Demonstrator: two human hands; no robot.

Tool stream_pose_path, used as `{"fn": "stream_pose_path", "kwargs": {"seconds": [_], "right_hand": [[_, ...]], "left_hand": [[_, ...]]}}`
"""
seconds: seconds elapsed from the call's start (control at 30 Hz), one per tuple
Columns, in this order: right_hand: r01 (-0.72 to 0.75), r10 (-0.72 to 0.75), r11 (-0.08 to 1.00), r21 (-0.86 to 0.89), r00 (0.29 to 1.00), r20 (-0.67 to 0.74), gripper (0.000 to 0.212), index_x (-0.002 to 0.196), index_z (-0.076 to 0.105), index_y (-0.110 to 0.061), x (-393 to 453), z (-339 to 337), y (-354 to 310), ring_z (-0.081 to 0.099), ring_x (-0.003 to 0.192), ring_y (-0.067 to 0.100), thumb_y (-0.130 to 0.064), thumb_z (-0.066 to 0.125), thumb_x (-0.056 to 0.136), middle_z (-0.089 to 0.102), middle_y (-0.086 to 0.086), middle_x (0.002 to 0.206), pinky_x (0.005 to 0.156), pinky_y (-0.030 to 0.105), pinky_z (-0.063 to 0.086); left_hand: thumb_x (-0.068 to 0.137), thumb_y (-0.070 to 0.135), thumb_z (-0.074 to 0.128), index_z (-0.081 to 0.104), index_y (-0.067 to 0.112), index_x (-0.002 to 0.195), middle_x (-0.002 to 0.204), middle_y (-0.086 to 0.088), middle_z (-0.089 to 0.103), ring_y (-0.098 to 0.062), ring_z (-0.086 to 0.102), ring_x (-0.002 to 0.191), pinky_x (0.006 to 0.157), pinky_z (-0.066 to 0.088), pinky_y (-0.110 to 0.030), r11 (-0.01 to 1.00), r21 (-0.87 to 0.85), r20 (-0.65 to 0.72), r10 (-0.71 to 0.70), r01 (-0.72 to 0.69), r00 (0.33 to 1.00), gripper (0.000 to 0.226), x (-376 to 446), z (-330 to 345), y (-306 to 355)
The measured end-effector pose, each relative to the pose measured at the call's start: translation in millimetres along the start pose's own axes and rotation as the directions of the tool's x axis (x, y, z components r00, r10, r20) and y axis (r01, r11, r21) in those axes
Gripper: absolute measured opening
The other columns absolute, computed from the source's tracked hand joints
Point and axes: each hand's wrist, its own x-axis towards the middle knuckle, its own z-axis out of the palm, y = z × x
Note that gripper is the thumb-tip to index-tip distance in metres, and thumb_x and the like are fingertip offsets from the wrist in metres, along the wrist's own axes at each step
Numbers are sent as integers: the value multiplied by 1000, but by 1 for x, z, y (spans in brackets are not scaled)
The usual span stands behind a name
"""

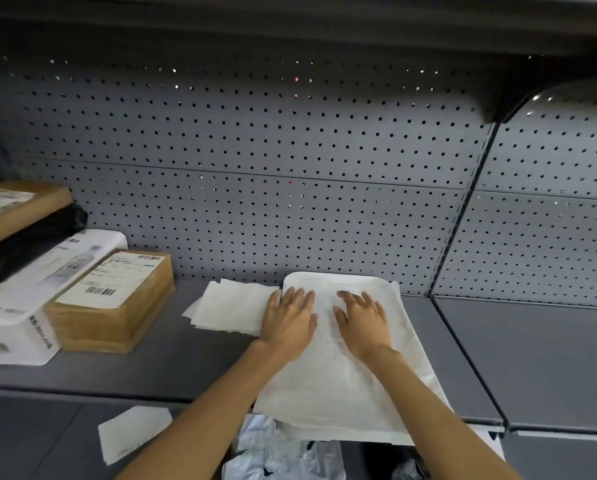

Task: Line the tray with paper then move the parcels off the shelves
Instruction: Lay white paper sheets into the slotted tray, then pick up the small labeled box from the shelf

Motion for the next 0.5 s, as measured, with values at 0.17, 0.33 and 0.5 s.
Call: {"fn": "stream_pose_path", "kwargs": {"seconds": [0.17,0.33,0.5], "right_hand": [[39,-16,983,181,992,-126,33,103,75,-18,0,-23,-21,58,118,24,-28,43,106,67,1,118,84,34,46],[104,-76,929,354,993,-92,40,70,58,-25,-8,-40,-33,60,91,28,-28,42,107,66,1,93,77,37,48],[293,-206,832,471,952,-227,41,75,56,-11,-30,-69,-73,64,80,28,-29,39,107,69,2,78,76,42,51]], "left_hand": [[94,16,54,65,17,119,113,-5,70,-27,66,101,85,48,-37,1000,19,-222,-17,22,975,28,-12,-31,-15],[95,12,51,62,19,109,108,-2,67,-25,62,99,70,41,-32,994,-47,-374,-106,95,921,19,-40,-67,-31],[93,14,60,64,23,90,89,8,66,-15,62,84,60,51,-31,956,-283,-543,-222,73,810,10,-74,-106,-57]]}}
